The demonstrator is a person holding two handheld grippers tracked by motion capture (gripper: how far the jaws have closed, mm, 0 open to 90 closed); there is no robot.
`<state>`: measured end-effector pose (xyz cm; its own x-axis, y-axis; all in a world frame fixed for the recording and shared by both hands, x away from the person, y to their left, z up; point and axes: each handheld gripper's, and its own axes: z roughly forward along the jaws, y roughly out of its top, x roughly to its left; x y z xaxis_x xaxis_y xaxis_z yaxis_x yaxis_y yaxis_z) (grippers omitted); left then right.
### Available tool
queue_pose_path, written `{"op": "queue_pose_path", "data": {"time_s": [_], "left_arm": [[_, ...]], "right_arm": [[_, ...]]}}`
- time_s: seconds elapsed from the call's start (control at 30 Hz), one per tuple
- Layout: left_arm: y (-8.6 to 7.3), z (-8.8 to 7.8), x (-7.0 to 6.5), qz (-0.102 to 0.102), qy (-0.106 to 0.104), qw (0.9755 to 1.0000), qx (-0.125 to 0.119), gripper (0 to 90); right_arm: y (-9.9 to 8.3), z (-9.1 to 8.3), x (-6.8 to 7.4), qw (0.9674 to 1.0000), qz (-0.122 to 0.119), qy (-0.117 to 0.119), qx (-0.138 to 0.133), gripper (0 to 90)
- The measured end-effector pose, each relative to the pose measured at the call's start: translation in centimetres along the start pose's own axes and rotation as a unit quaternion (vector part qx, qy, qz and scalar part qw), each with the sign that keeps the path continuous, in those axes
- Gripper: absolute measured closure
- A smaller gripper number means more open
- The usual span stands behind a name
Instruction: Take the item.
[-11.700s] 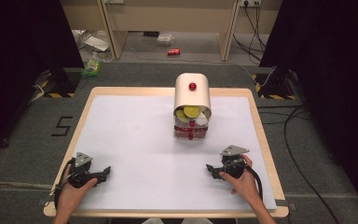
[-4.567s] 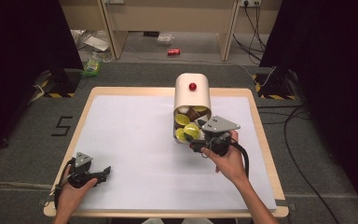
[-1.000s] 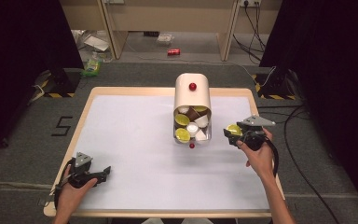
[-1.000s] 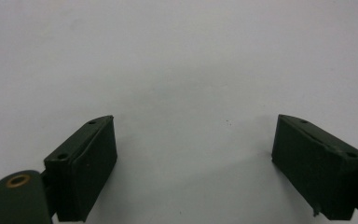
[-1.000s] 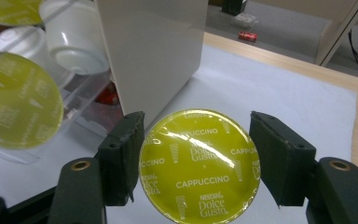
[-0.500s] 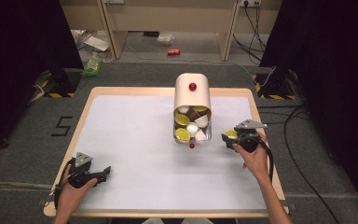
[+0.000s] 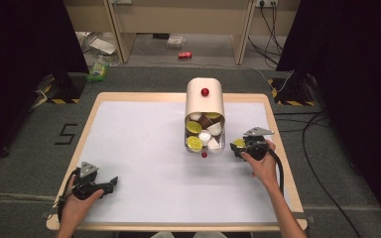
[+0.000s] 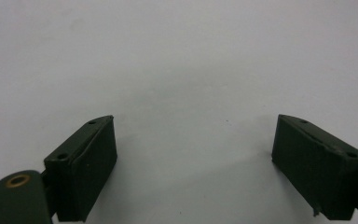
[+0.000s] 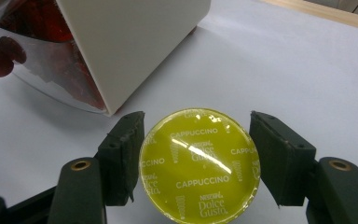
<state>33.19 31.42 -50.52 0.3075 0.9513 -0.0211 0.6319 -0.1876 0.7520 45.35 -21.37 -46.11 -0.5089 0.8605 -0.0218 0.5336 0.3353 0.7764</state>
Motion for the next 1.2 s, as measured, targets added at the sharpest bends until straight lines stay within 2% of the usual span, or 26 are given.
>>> {"op": "queue_pose_path", "data": {"time_s": [0.47,0.9,1.07,1.2], "left_arm": [[0.0,0.0,0.0,-0.002,0.0,1.0,-0.001,13.2],[0.0,0.0,0.0,0.0,-0.001,1.0,0.001,13.2],[0.0,0.0,0.0,-0.002,-0.001,1.0,-0.001,13.2],[0.0,0.0,0.0,-0.002,-0.001,1.0,-0.001,13.2]], "right_arm": [[-0.2,1.2,0.3,0.9999,-0.006,0.005,0.008,37.9],[-0.4,1.7,0.6,0.9998,-0.008,0.007,0.016,37.3],[-0.4,1.3,0.6,0.9998,-0.003,0.011,0.015,27.0],[-0.3,0.5,0.4,0.9998,-0.003,0.017,0.007,22.6]]}}
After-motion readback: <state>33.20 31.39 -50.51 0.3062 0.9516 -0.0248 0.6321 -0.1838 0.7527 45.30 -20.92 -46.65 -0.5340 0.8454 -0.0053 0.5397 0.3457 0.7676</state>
